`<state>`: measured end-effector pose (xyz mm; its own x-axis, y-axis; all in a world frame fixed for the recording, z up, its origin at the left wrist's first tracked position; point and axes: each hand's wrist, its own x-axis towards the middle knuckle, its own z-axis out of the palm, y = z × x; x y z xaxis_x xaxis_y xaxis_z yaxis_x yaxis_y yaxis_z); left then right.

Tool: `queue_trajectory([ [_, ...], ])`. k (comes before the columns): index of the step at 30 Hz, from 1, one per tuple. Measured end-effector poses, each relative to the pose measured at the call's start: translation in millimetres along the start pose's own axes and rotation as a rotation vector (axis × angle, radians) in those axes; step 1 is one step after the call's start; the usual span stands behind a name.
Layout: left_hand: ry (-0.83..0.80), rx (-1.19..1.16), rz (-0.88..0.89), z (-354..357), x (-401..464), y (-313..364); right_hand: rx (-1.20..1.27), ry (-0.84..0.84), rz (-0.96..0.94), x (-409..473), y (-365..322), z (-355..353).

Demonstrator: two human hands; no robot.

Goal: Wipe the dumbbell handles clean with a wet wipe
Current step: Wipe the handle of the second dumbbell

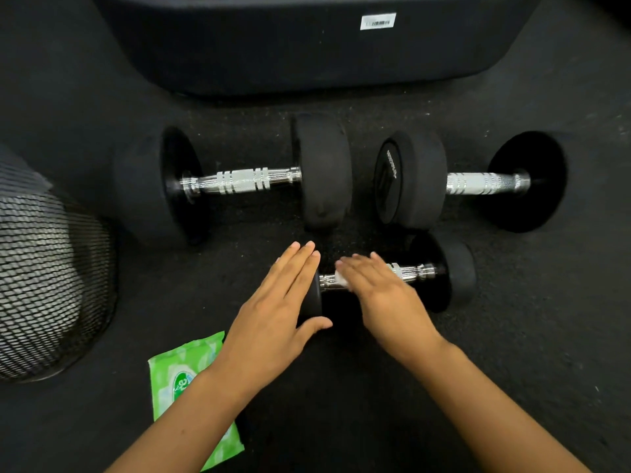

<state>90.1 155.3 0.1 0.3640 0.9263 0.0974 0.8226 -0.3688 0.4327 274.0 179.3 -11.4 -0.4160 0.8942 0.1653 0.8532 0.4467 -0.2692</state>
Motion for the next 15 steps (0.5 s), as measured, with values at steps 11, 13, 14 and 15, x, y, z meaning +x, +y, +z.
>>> queue_trajectory([
  [11,0.034,-0.043,-0.019,-1.1,-0.9,0.7,0.15,-0.14,0.162,25.5,-17.6,-4.5],
  [13,0.034,-0.054,-0.033,-1.0,-0.5,1.6,0.157,-0.138,0.135,26.8,-27.2,-0.6],
  [14,0.032,-0.062,-0.038,-0.9,-0.5,2.2,0.176,-0.147,0.112,22.7,-27.1,-0.3],
  [15,0.03,-0.067,-0.039,-0.9,-0.4,2.7,0.198,-0.151,0.098,18.8,-24.5,-3.5],
])
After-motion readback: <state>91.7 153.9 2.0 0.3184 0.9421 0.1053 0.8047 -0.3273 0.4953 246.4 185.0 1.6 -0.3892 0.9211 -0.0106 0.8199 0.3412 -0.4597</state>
